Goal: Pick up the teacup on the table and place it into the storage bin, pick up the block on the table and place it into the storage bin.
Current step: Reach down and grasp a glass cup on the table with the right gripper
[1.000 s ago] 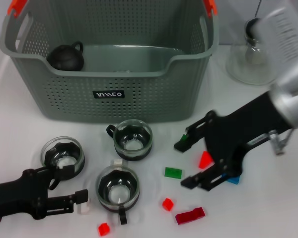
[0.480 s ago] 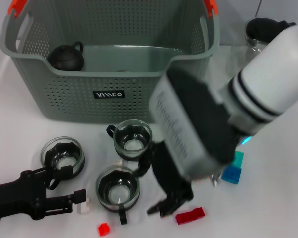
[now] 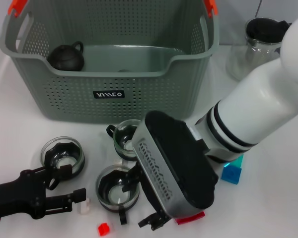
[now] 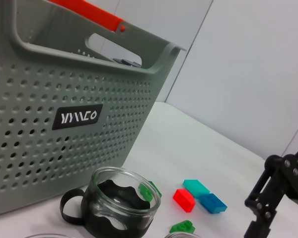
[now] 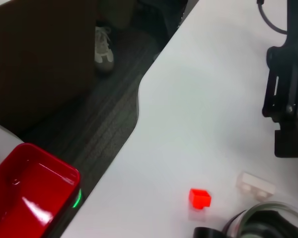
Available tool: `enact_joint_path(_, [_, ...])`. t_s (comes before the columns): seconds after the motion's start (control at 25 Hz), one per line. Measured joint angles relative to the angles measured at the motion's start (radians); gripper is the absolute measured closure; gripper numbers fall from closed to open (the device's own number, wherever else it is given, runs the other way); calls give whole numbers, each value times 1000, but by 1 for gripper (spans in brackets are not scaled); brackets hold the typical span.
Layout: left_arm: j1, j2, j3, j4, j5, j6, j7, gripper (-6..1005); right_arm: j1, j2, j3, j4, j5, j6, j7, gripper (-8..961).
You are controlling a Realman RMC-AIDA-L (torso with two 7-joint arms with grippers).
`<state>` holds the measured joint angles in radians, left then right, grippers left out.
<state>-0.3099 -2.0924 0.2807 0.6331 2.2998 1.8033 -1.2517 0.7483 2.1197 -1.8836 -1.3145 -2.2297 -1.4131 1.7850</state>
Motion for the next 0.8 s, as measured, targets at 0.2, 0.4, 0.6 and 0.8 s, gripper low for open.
enact_joint_path(0.2, [0,0,-3,-1,-2,-1,0,126,-23,-2,-51,10,-2,80,-11,299])
enact_joint_path(0.4, [1,0,-3,-1,-2,-1,0,126,-22,-3,-86,52,-3,152,-12,309])
enact_joint_path(0.6, [3,-1,-7,-1,-2,-1,0,126,-13,-5,-118,90,-4,185,-12,320])
enact_joint_path(0.8, [2,-1,-12,-1,-2,-1,0,126,-13,-5,-128,99,-5,177,-3,330])
